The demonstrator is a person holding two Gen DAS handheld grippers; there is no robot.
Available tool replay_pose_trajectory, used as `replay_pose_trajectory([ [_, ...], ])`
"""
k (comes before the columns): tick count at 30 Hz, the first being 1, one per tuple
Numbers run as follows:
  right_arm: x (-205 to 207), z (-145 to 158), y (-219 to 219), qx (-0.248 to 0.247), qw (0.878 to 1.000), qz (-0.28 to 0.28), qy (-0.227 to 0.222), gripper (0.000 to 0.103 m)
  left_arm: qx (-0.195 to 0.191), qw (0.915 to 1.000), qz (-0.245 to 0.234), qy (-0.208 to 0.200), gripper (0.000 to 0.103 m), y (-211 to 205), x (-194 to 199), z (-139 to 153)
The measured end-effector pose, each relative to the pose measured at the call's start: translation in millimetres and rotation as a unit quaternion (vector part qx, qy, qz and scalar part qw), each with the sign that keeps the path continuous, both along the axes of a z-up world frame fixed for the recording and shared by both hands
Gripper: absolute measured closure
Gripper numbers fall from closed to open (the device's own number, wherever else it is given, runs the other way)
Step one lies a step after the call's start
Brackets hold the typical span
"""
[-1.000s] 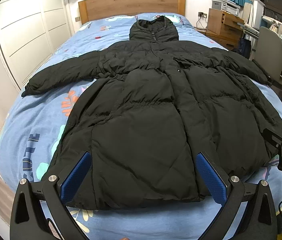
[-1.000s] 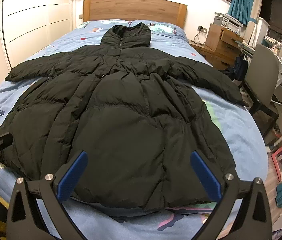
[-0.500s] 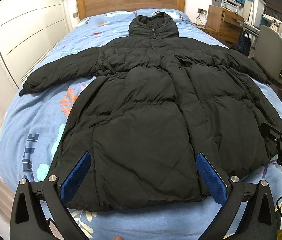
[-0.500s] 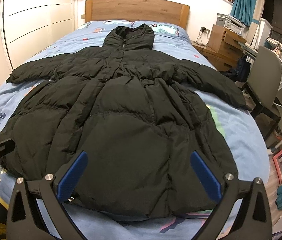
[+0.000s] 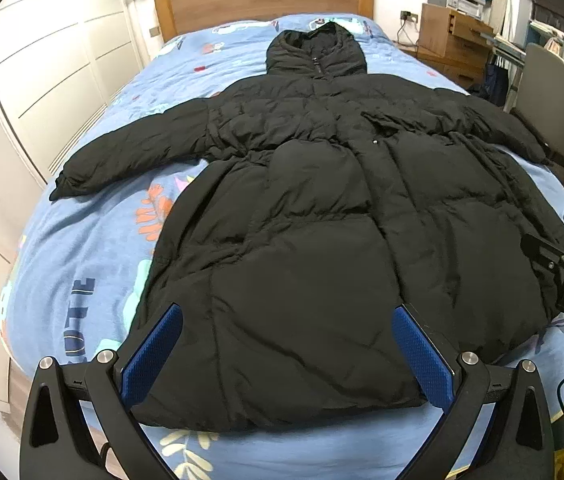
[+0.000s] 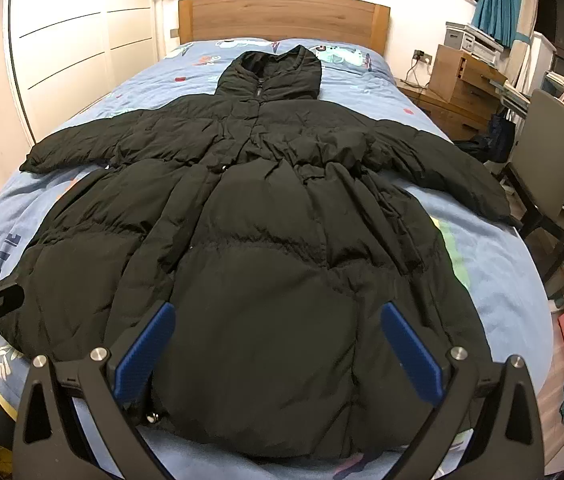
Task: Fold large clothes
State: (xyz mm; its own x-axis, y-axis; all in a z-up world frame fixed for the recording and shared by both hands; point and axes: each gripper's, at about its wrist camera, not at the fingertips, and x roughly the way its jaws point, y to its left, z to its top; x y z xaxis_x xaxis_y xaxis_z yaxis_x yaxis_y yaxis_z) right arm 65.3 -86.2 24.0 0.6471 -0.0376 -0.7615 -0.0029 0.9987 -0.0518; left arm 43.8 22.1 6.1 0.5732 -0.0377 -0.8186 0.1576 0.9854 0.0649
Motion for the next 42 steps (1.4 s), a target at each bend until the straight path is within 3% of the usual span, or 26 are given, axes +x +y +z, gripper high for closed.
replay_pose_trajectory([
  [5,13,5,-9,-0.007,1.0,-0.004,-0.006,0.0,-0.022,0.9987,0.043,0.015,0.001,50,29,11],
  [8,27,9,-18,-0.007,1.0,-0.012,-0.009,0.0,-0.015,0.9966,0.081,0.006,0.001,94,54,20],
  [14,61,16,-30,-0.01,0.999,-0.03,-0.014,0.0,-0.036,0.9839,0.175,0.005,0.001,198,112,25],
  [20,102,22,-35,-0.015,0.998,-0.05,-0.018,0.0,-0.127,0.9563,0.263,0.006,0.002,299,179,2],
  [23,118,24,-38,-0.019,0.998,-0.061,-0.019,0.0,-0.173,0.9384,0.299,0.009,0.005,335,207,-17],
  [24,125,24,-40,-0.022,0.997,-0.066,-0.019,0.0,-0.195,0.9289,0.315,0.01,0.006,349,218,-27],
  [29,147,20,-46,-0.034,0.996,-0.085,-0.011,0.0,-0.271,0.8909,0.364,0.024,0.009,384,257,-68],
  [33,159,13,-45,-0.043,0.995,-0.095,-0.004,0.0,-0.32,0.868,0.379,0.025,0.014,396,276,-89],
  [35,163,11,-45,-0.047,0.994,-0.096,-0.001,0.0,-0.331,0.8652,0.376,0.022,0.023,395,282,-92],
  [37,166,10,-44,-0.048,0.994,-0.096,0.001,0.0,-0.339,0.8654,0.369,0.019,0.048,394,289,-91],
  [38,166,9,-42,-0.048,0.994,-0.095,0.001,0.0,-0.342,0.8656,0.365,0.019,0.054,393,292,-91],
  [40,167,8,-39,-0.05,0.995,-0.091,0.001,0.0,-0.353,0.8639,0.359,0.013,0.078,399,293,-90],
  [42,167,8,-36,-0.051,0.995,-0.087,0.001,0.0,-0.363,0.8612,0.355,0.006,0.086,402,291,-88],
])
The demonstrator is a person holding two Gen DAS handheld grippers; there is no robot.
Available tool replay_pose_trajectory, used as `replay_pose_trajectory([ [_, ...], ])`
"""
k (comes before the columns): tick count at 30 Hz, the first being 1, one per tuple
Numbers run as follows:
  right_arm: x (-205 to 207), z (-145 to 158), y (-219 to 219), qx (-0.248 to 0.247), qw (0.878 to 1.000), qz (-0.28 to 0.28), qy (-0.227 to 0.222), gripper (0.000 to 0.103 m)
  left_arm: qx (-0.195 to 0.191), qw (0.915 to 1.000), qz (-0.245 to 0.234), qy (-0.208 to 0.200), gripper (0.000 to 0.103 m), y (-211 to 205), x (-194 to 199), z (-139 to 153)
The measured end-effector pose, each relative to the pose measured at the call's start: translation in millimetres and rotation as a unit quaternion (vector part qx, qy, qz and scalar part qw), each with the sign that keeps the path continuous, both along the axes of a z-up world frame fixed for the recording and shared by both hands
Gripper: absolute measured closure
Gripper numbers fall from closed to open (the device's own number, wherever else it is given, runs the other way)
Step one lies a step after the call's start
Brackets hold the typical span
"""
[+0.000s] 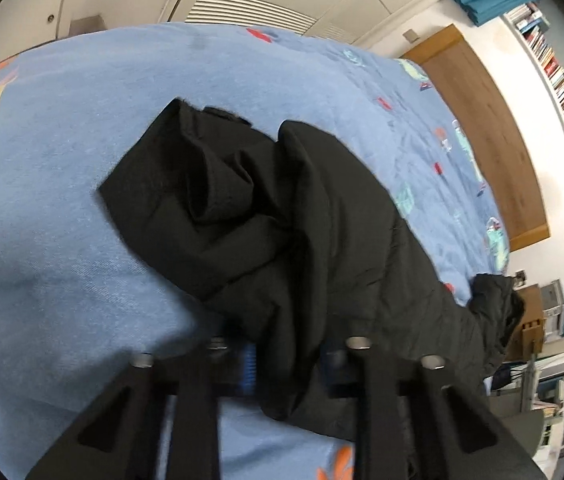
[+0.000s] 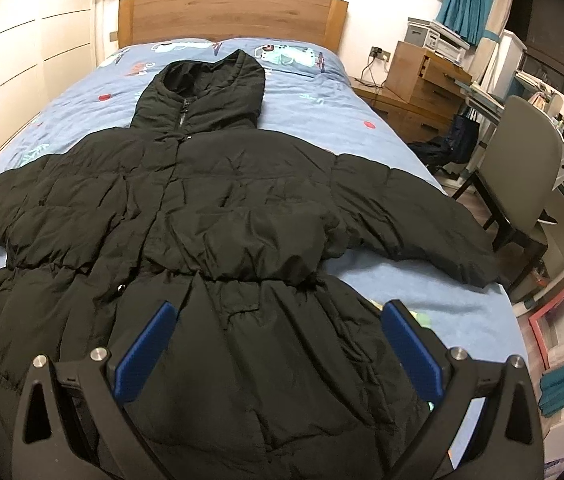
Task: Fold large clothes
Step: 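Reach the left gripper to the sleeve cuff and close on it, then carry the sleeve with the left gripper across the coat body and release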
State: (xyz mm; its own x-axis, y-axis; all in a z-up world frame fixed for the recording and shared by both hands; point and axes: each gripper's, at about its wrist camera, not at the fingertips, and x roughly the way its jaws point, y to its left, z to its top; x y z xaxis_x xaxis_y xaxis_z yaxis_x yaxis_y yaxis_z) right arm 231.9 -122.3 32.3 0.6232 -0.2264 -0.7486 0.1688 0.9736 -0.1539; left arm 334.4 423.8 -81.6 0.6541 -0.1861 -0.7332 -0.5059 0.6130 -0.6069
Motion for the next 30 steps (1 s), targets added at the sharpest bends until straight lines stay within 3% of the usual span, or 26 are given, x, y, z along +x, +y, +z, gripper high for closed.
replay_pose_trajectory([
  [6,-9,10,2,0.0,1.0,0.006,-0.012,0.0,0.034,0.9991,-0.016,-0.021,0.096,-15,0,33],
  [14,-33,34,-15,0.011,0.999,-0.003,-0.048,0.0,0.082,0.9908,-0.072,-0.081,0.097,-68,-3,119],
  [18,-47,39,-29,0.021,0.998,-0.009,-0.06,0.0,0.103,0.9814,-0.114,-0.115,0.097,-116,-7,166],
  [23,-69,44,-56,0.032,0.996,-0.027,-0.075,0.0,0.119,0.9673,-0.172,-0.144,0.097,-187,-9,202],
  [30,-100,46,-98,0.036,0.993,-0.06,-0.09,0.0,0.147,0.9447,-0.253,-0.149,0.097,-294,0,210],
])
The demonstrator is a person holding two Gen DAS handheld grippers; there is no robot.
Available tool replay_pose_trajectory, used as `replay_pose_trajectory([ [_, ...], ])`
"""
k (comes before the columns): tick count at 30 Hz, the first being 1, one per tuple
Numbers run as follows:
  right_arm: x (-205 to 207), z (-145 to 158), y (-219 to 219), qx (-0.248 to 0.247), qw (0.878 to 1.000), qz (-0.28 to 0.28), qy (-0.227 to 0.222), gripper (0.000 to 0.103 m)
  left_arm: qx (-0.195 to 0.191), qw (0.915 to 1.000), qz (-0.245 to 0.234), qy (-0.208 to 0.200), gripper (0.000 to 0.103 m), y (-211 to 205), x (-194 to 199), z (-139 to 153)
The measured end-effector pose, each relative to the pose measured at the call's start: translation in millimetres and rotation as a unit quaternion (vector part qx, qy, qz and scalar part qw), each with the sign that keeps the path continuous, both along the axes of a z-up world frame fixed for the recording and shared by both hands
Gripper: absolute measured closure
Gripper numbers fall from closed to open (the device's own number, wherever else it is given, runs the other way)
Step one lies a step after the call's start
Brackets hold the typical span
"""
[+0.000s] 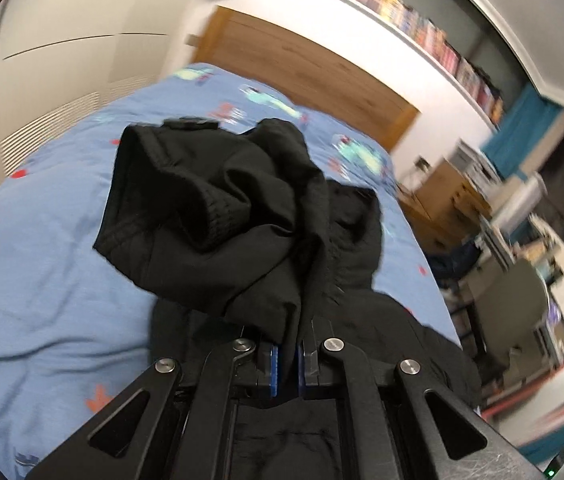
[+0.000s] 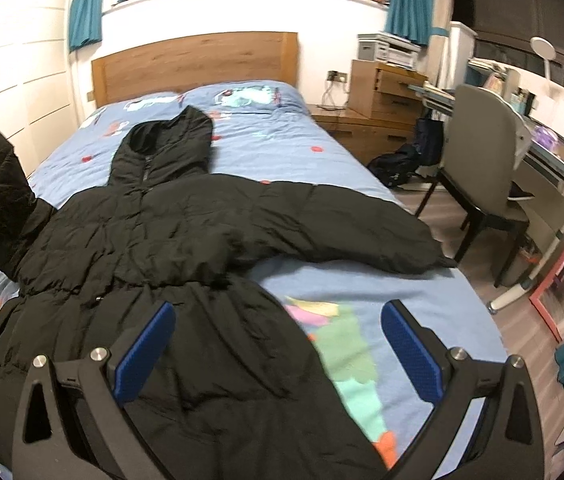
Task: Fold large clothes
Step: 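Carry the sleeve with the left gripper across the coat body and release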
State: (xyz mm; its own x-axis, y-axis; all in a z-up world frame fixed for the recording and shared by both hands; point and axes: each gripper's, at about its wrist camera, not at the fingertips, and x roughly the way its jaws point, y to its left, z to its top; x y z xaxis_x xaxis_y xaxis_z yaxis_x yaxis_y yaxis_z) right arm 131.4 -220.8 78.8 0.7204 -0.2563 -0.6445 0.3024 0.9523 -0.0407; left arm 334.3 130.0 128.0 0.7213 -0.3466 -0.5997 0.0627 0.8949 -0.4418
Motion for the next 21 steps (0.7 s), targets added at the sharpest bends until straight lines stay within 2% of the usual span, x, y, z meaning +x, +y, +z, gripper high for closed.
replay_pose_trajectory([
  [5,-19,-6,-31,0.007,1.0,-0.022,0.0,0.0,0.021,0.9989,-0.038,0.021,0.097,-61,4,-24],
  [11,-34,-17,-56,0.017,0.999,-0.041,0.007,0.0,0.055,0.9943,-0.066,0.063,0.097,-123,11,-70],
  [17,-40,-27,-75,0.024,0.998,-0.051,0.016,0.0,0.085,0.9874,-0.077,0.109,0.097,-154,15,-121],
  [21,-41,-34,-85,0.032,0.998,-0.057,0.021,0.0,0.104,0.9832,-0.083,0.125,0.094,-165,12,-140],
])
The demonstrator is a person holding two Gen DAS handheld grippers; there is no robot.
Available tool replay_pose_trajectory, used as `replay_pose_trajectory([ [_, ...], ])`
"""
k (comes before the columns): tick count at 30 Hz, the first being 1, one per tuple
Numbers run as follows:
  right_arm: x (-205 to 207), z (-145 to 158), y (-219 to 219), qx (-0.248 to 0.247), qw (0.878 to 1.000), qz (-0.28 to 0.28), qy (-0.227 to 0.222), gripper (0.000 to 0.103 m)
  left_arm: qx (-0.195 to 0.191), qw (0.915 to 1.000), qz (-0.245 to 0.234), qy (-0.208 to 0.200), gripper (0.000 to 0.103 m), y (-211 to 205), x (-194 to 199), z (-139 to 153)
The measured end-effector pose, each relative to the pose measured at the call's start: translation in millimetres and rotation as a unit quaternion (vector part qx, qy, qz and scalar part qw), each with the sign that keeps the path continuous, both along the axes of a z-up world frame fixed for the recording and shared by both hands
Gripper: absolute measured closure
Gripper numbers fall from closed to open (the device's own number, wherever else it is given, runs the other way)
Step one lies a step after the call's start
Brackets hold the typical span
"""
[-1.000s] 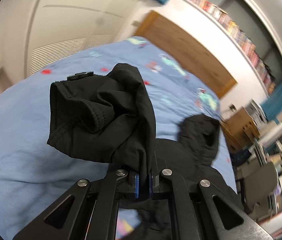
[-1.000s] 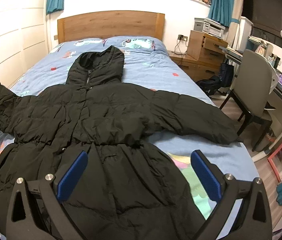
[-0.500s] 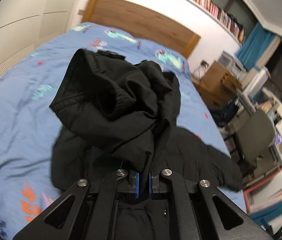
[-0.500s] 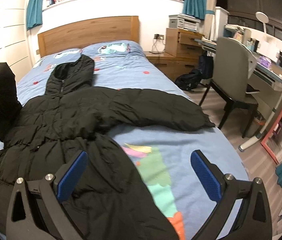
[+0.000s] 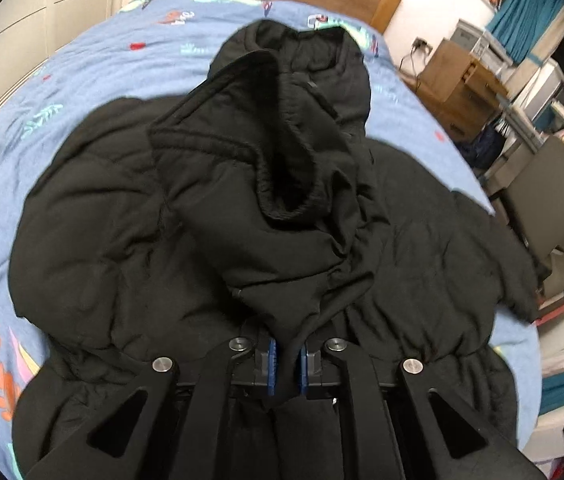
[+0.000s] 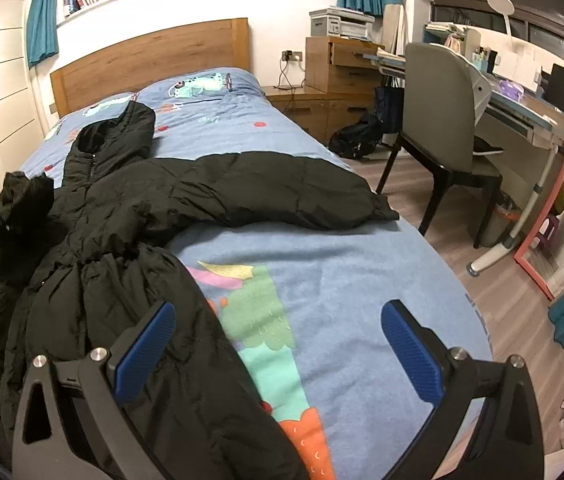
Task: Fold large clothes
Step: 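Carry the sleeve with the left gripper across the coat body and release, then move the right gripper to the other sleeve cuff and grasp it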
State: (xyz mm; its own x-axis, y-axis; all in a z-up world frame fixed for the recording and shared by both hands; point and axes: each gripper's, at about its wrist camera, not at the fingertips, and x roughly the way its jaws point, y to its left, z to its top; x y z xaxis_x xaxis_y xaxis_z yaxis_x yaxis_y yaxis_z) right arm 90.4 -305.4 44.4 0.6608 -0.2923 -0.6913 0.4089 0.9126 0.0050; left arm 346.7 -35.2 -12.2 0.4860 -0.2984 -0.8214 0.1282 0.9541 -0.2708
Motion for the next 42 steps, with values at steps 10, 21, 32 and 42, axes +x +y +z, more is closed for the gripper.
replay_pose_trajectory([
  [10,-5,-2,-2,0.01,1.0,-0.003,0.001,0.0,0.036,0.9989,-0.014,-0.028,0.047,-20,-22,14],
  [21,-1,1,7,0.016,1.0,-0.003,0.003,0.0,0.066,0.9954,-0.005,-0.07,0.044,-7,-44,26],
  [32,36,-16,-36,0.095,0.994,-0.046,-0.004,0.0,0.108,0.9908,0.017,-0.079,0.026,28,-49,19],
  [42,73,-43,-68,0.131,0.989,-0.065,0.001,0.0,0.123,0.9878,0.042,-0.085,0.025,36,-41,9],
])
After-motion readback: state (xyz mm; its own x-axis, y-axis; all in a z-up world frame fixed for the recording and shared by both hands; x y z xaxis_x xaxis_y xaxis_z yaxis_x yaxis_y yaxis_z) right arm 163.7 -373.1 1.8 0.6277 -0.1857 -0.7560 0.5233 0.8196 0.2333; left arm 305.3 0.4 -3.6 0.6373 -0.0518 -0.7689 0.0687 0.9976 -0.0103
